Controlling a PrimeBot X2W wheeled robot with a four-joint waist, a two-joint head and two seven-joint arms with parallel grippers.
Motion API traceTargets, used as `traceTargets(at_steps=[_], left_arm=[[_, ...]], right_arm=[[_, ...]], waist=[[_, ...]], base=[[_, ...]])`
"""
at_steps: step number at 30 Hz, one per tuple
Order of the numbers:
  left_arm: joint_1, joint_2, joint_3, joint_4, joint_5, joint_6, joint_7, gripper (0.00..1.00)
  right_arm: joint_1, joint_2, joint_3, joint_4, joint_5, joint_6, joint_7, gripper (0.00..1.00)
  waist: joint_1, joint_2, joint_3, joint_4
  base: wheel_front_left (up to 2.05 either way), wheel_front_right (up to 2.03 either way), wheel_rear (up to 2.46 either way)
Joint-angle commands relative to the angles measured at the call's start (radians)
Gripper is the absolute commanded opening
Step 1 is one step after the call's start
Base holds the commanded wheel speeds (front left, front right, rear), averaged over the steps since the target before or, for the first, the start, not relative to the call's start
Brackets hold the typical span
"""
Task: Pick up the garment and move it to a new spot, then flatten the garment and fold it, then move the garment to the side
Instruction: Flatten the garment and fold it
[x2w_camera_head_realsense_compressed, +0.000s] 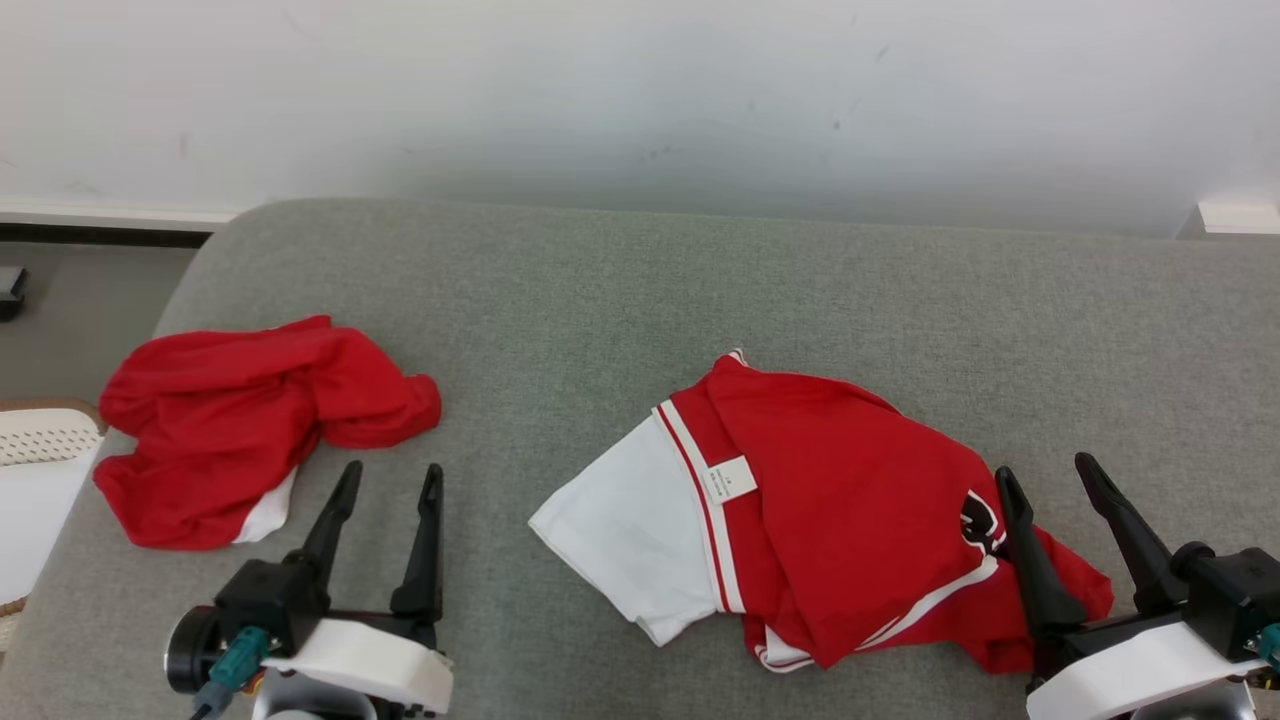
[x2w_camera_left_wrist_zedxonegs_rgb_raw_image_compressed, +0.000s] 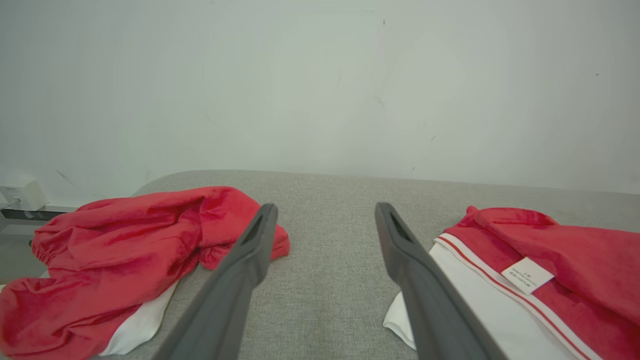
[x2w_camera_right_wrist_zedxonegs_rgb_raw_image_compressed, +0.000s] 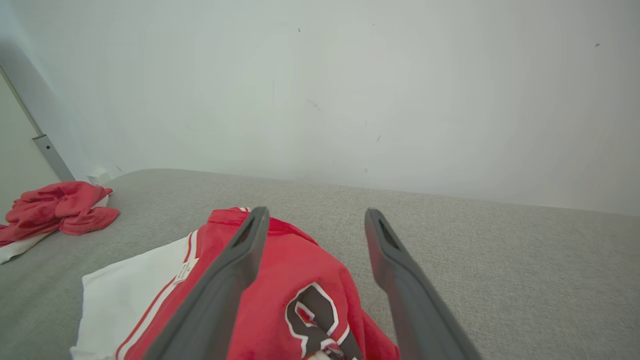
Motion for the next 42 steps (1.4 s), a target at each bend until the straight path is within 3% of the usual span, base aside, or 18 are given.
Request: traceTargets(at_steps=[1, 9, 23, 34, 35, 37, 42], left_arm=[[0.005, 0.000, 0.001, 0.000, 0.006, -0.002, -0.001, 1.00], [-0.051, -0.016, -0.012, -0.008, 0.017, -0.011, -0.001, 1.00], [-0.152, -0.092, -0.033, 0.008, 0.048, -0.053, -0.001, 1.00], [-0.163, -0.120, -0.009, 0.017, 0.064, -0.073, -0.001, 1.00], [-0.163, -0.122, -0.007, 0.018, 0.066, -0.075, -0.001, 1.00], [-0.163, -0.124, -0.004, 0.020, 0.068, -0.079, -0.001, 1.00], [-0.157, -0.130, 0.006, 0.021, 0.076, -0.081, -0.001, 1.00]], right_arm=[[-0.002, -0.010, -0.002, -0.001, 0.004, -0.002, 0.003, 1.00], [-0.117, -0.087, 0.057, 0.071, 0.019, -0.002, 0.051, 1.00], [-0.505, -0.250, 0.370, 0.362, 0.147, -0.002, 0.140, 1.00], [-0.668, -0.331, 0.574, 0.507, 0.300, -0.002, 0.257, 1.00], [-0.675, -0.337, 0.589, 0.514, 0.317, -0.002, 0.269, 0.47], [-0.691, -0.349, 0.602, 0.526, 0.338, -0.002, 0.260, 0.00], [-0.703, -0.361, 0.608, 0.527, 0.369, -0.002, 0.201, 0.00]], waist=[[0.0001, 0.0000, 0.002, 0.000], [0.0001, 0.0000, 0.062, 0.033], [0.0001, 0.0000, 0.192, 0.160], [0.0001, 0.0000, 0.216, 0.176], [0.0001, 0.0000, 0.216, 0.176], [0.0001, 0.0000, 0.215, 0.176], [0.0001, 0.0000, 0.205, 0.171]], base=[[0.00, 0.00, 0.00], [0.00, 0.00, 0.00], [0.00, 0.00, 0.00], [0.00, 0.00, 0.00], [0.00, 0.00, 0.00], [0.00, 0.00, 0.00], [0.00, 0.00, 0.00]])
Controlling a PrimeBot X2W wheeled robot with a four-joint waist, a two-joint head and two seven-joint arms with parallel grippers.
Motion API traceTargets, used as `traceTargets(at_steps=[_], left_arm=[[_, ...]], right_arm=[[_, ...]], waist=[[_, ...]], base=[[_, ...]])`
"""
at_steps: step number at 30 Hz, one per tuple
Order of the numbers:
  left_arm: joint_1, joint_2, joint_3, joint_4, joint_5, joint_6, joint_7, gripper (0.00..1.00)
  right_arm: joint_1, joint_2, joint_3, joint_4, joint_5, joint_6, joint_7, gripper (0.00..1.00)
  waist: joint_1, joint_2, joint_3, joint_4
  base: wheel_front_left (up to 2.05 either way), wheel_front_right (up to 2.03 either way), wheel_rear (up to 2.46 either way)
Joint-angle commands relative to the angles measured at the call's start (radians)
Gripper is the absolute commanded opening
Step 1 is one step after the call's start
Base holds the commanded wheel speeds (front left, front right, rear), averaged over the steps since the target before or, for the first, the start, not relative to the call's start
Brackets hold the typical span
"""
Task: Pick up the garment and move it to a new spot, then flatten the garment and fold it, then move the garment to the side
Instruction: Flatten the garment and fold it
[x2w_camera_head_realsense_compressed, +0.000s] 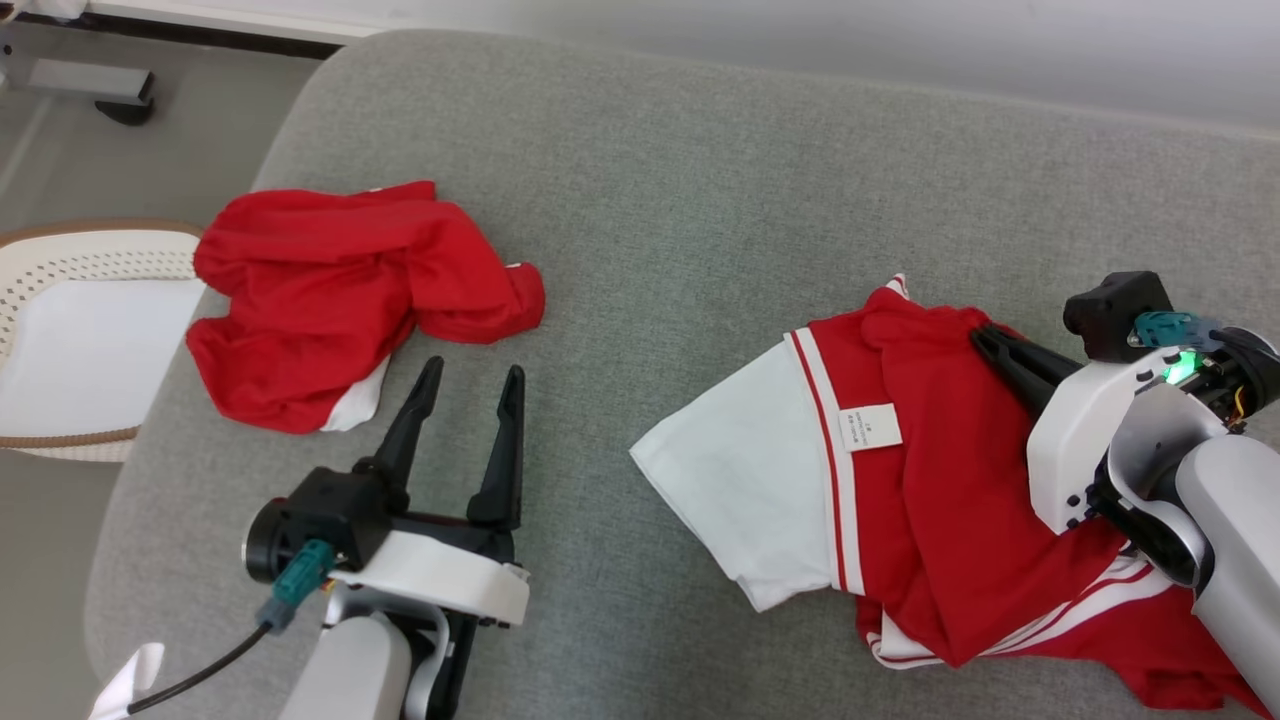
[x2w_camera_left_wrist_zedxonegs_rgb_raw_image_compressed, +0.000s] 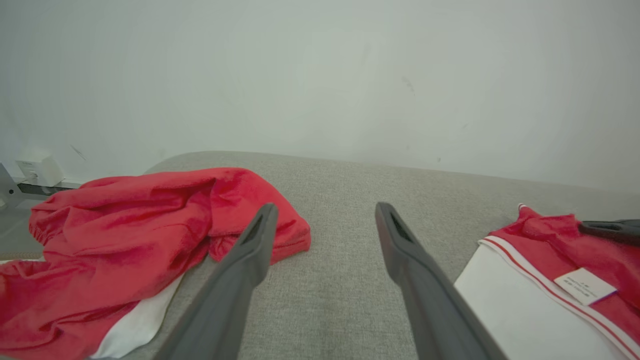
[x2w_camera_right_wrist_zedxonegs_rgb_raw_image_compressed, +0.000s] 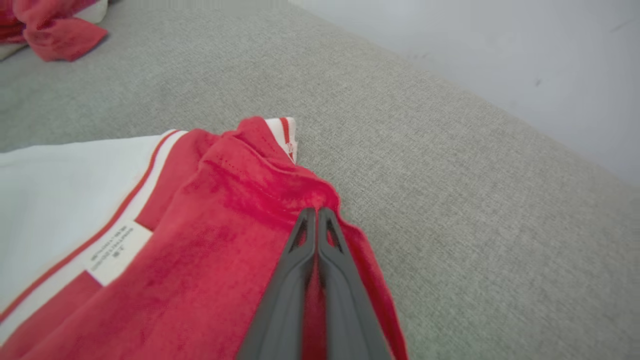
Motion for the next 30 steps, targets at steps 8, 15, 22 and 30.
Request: traceTargets(at_steps=[8, 15, 22, 30], left_arm=[[0.027, -0.002, 0.035, 0.003, 0.025, -0.004, -0.001, 1.00], [0.055, 0.004, 0.065, -0.003, 0.041, -0.002, 0.000, 1.00], [0.082, 0.011, 0.094, -0.006, 0.041, -0.006, 0.000, 1.00], [0.106, 0.013, 0.117, -0.003, 0.037, 0.000, 0.000, 1.00]], right_arm=[[0.072, -0.018, -0.076, -0.076, 0.029, -0.002, -0.159, 0.00], [0.298, 0.028, -0.292, -0.158, 0.013, -0.002, -0.303, 0.00], [0.601, 0.158, -0.519, -0.209, -0.021, -0.002, -0.390, 0.00], [0.769, 0.272, -0.648, -0.176, -0.069, -0.002, -0.381, 0.49]], waist=[[-0.0001, -0.0001, -0.038, -0.039], [-0.0001, -0.0001, -0.071, -0.089], [-0.0001, -0.0001, -0.097, -0.124], [-0.0001, -0.0001, -0.115, -0.135]], base=[[0.00, 0.00, 0.00], [0.00, 0.00, 0.00], [0.00, 0.00, 0.00], [0.00, 0.00, 0.00]])
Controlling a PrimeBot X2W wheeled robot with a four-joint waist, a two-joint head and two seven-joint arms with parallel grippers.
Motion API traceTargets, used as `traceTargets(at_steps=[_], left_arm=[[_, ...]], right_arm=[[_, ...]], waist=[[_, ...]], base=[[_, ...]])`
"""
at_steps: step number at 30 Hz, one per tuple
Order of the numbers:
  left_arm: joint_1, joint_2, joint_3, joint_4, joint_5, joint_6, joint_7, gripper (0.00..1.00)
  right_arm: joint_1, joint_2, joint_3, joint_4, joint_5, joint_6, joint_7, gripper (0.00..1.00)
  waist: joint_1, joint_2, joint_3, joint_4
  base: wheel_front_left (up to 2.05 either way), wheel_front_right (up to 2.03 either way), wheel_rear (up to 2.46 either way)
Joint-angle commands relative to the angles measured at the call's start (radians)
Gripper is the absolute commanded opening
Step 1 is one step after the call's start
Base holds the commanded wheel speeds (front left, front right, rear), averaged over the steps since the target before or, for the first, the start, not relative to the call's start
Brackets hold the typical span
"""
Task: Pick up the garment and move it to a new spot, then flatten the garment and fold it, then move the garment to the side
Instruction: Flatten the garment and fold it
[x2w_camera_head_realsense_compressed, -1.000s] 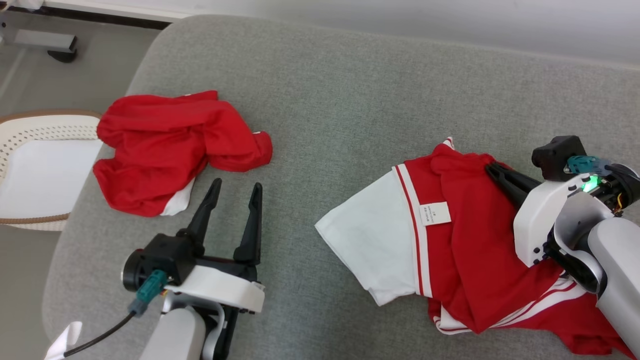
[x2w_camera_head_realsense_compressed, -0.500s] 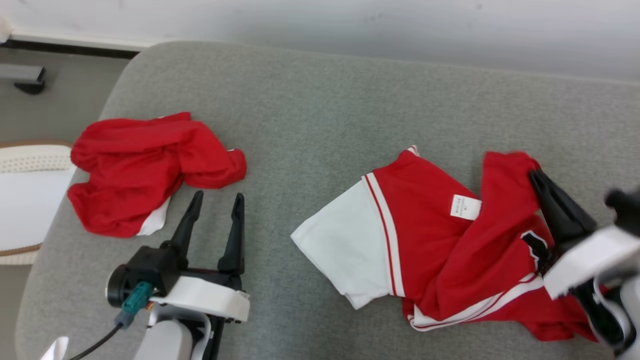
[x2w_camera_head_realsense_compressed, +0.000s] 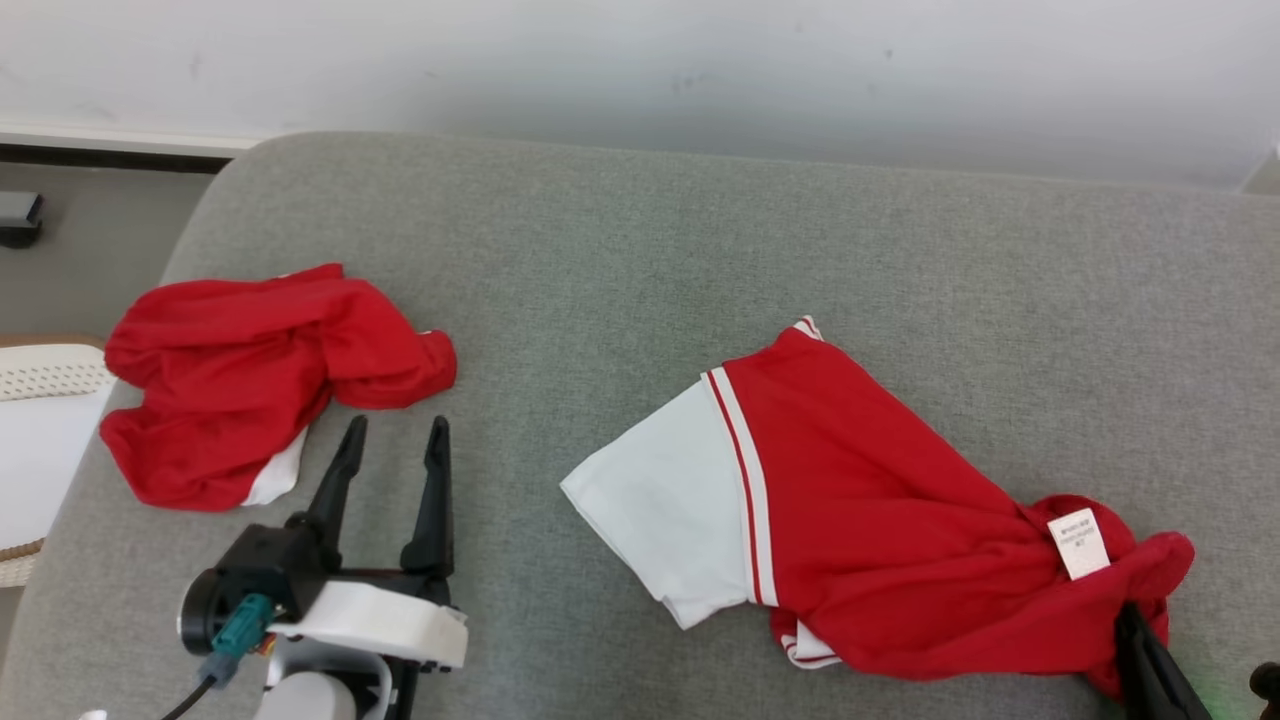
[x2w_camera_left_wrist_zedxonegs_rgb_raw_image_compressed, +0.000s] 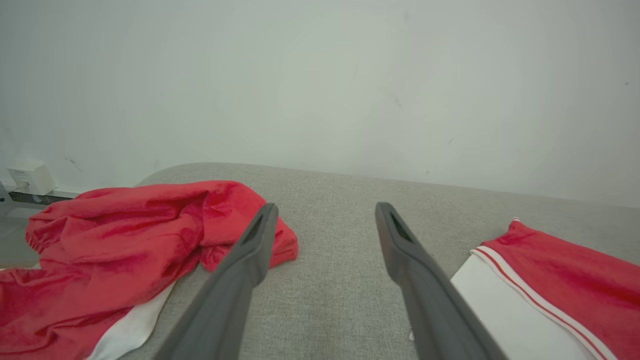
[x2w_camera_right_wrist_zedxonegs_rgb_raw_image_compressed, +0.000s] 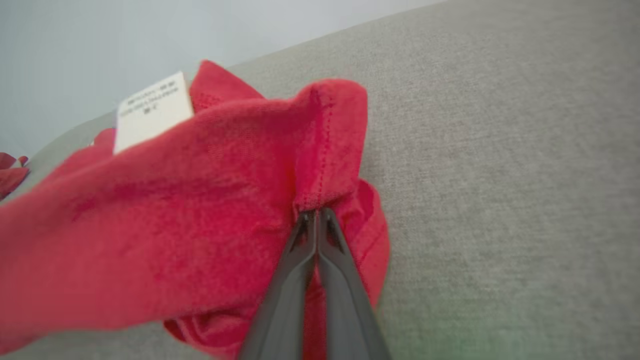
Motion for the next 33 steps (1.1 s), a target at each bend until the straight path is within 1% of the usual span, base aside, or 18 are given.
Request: traceTargets(at_steps=[1, 6, 10, 14, 19, 23, 29, 33], left_arm=[[0.015, 0.008, 0.008, 0.000, 0.007, 0.004, 0.000, 1.00], [0.037, 0.011, 0.022, -0.003, 0.007, 0.009, 0.000, 1.00], [0.045, 0.014, 0.024, -0.001, 0.014, 0.011, 0.000, 1.00], [0.049, 0.020, 0.023, -0.002, 0.021, 0.011, 0.000, 1.00], [0.060, 0.027, 0.014, 0.002, 0.021, 0.009, 0.000, 1.00], [0.076, 0.031, 0.004, 0.007, 0.029, 0.007, 0.000, 1.00], [0.086, 0.036, -0.004, 0.010, 0.023, 0.010, 0.004, 1.00], [0.082, 0.039, -0.007, 0.007, 0.018, 0.012, 0.007, 1.00]], right_arm=[[0.017, 0.007, -0.007, 0.004, -0.013, -0.002, 0.007, 1.00], [0.012, 0.026, -0.044, -0.059, -0.058, -0.002, -0.021, 1.00], [-0.007, 0.014, -0.065, -0.154, -0.122, -0.002, -0.029, 1.00], [-0.032, 0.012, -0.069, -0.260, -0.190, -0.002, -0.006, 1.00], [-0.053, 0.018, -0.045, -0.365, -0.247, -0.002, 0.064, 1.00], [-0.022, 0.037, -0.034, -0.391, -0.259, -0.002, 0.105, 1.00], [-0.003, 0.054, -0.031, -0.405, -0.255, -0.002, 0.123, 1.00], [-0.002, 0.054, -0.033, -0.410, -0.254, -0.002, 0.132, 1.00]], waist=[[0.0000, 0.0000, -0.002, -0.003], [0.0000, 0.0000, -0.013, -0.016], [0.0000, 0.0000, -0.022, -0.024], [0.0000, 0.0000, -0.037, -0.026], [0.0000, 0.0000, -0.069, -0.021], [0.0000, 0.0000, -0.083, -0.017], [0.0000, 0.0000, -0.086, -0.019], [0.0000, 0.0000, -0.081, -0.020]], base=[[0.00, 0.00, 0.00], [0.00, 0.00, 0.00], [0.00, 0.00, 0.00], [0.00, 0.00, 0.00], [0.00, 0.00, 0.00], [0.00, 0.00, 0.00], [0.00, 0.00, 0.00], [0.00, 0.00, 0.00]])
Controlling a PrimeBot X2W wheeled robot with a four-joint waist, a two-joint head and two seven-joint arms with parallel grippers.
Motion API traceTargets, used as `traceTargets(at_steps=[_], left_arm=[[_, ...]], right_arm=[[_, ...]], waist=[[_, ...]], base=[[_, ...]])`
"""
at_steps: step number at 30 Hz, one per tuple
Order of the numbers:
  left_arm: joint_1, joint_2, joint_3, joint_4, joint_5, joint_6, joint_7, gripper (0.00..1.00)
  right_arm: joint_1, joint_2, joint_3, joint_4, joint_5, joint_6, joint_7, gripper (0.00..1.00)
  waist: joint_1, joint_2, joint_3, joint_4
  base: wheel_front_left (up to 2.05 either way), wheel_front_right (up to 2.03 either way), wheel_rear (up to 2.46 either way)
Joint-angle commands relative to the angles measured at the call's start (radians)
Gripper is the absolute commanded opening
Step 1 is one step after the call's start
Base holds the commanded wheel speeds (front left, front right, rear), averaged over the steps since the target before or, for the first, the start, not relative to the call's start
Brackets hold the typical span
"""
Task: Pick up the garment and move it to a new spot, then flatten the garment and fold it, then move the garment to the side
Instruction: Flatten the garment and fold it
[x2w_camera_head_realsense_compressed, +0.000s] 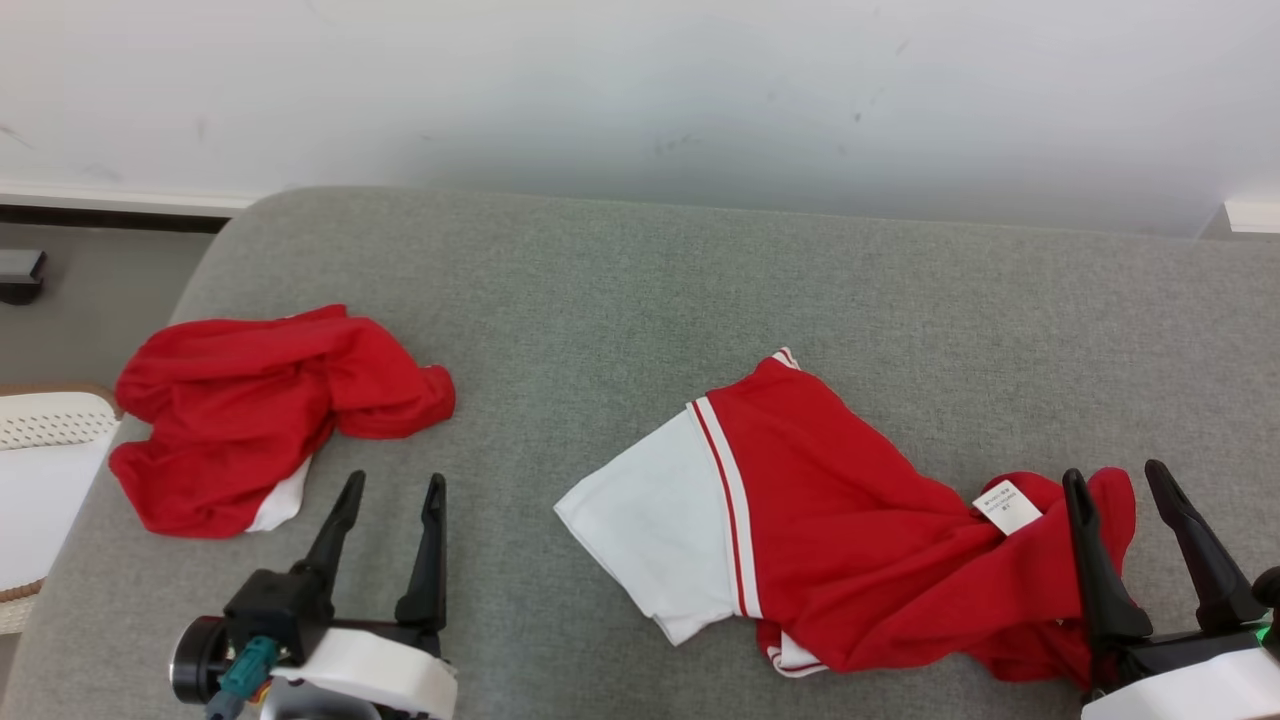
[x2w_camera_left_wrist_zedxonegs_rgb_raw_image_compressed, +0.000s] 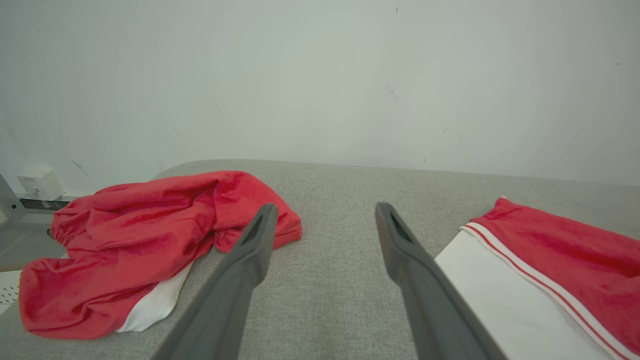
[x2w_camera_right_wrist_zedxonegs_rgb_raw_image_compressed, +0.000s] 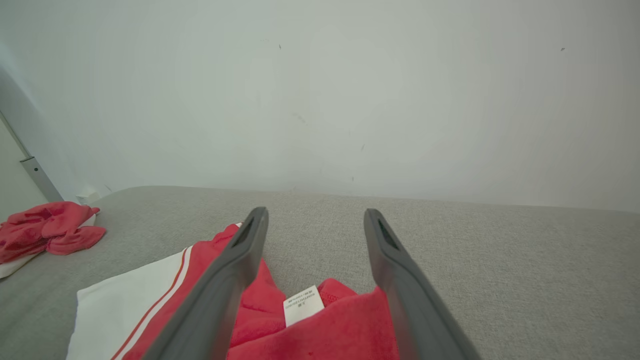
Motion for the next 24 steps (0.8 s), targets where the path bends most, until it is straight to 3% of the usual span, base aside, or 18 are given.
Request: traceTargets(at_steps=[1, 6, 10, 17, 24], left_arm=[[0.002, 0.009, 0.000, -0.002, -0.005, 0.002, 0.003, 1.00], [-0.025, 0.006, -0.014, -0.013, -0.014, -0.010, 0.002, 1.00], [-0.078, -0.002, -0.062, 0.007, -0.010, -0.046, 0.021, 1.00], [-0.179, -0.016, -0.146, 0.182, -0.037, -0.106, 0.156, 1.00], [-0.236, -0.023, -0.170, 0.345, -0.078, -0.122, 0.230, 1.00]], right_arm=[[0.006, -0.001, -0.002, -0.004, -0.007, -0.002, 0.003, 1.00], [-0.001, -0.007, 0.005, -0.003, -0.005, -0.002, 0.018, 1.00], [-0.013, -0.009, 0.002, -0.004, 0.001, -0.002, 0.025, 1.00], [-0.039, -0.012, 0.015, 0.002, 0.006, -0.002, 0.025, 1.00], [-0.031, -0.017, -0.010, 0.024, 0.010, -0.002, 0.021, 1.00]], waist=[[0.0000, 0.0000, 0.002, -0.001], [0.0000, 0.0000, 0.008, -0.003], [0.0000, 0.0000, 0.028, -0.004], [0.0000, 0.0000, 0.072, -0.030], [0.0000, 0.0000, 0.097, -0.052]], base=[[0.00, 0.00, 0.00], [0.00, 0.00, 0.00], [0.00, 0.00, 0.00], [0.00, 0.00, 0.00], [0.00, 0.00, 0.00]])
